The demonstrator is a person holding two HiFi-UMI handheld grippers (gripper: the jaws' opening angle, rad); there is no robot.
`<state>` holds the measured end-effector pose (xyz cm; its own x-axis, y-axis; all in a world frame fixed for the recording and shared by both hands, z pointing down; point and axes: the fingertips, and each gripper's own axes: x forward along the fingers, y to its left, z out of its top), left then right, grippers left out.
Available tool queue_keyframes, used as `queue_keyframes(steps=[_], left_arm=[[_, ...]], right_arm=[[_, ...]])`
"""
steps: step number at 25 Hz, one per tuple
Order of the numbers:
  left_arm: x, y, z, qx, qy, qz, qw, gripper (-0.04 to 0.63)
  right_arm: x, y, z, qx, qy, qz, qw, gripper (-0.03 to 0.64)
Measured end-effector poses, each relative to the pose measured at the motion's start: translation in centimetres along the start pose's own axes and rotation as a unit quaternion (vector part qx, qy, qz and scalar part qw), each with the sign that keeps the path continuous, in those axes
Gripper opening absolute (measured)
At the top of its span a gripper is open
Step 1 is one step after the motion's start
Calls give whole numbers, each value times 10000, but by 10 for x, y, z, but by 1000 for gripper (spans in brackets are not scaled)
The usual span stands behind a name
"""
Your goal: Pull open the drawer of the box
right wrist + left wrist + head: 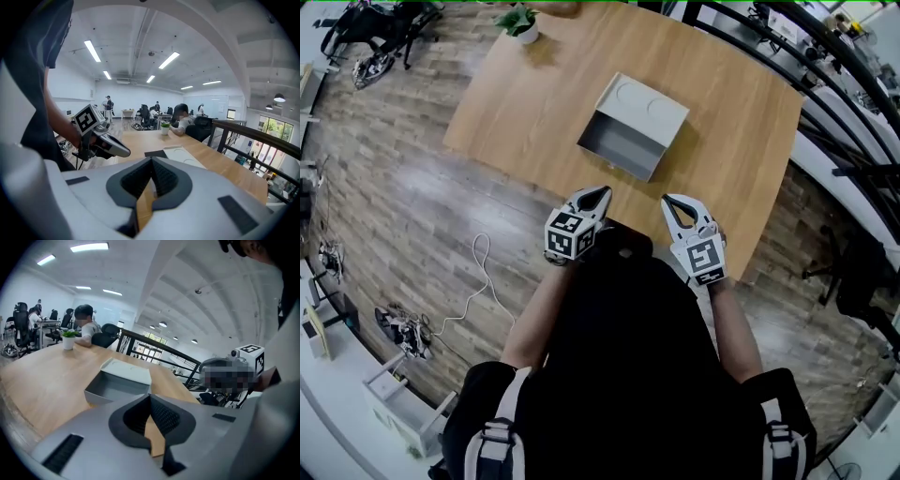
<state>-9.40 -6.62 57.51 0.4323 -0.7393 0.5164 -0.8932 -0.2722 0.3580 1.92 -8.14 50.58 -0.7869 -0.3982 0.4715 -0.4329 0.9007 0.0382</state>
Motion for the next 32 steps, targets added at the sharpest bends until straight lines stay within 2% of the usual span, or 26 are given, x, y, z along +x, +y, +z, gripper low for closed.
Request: queue_keyframes(steps=[6,11,17,25,32], left_arm=[[-29,-22,20,282,-343,172,9989,23],[-41,-42,19,658,-410,328,9964,23],[-56,-66,13,936,-497,432,9934,23],[-69,-86,3,1066,-592,501,9913,23],[-79,-90,-2,951,-672,594,9914,23]], right_arm=[[-12,9,-2,31,-166,152,9997,25],[-21,14,-13,16,-154,323,9994,25],[-33,21,-21,-72,-197,457,9987,25],[-43,32,-35,-175,-112,578,9981,25],[-51,36,-35,-123,-179,572,9981,25]])
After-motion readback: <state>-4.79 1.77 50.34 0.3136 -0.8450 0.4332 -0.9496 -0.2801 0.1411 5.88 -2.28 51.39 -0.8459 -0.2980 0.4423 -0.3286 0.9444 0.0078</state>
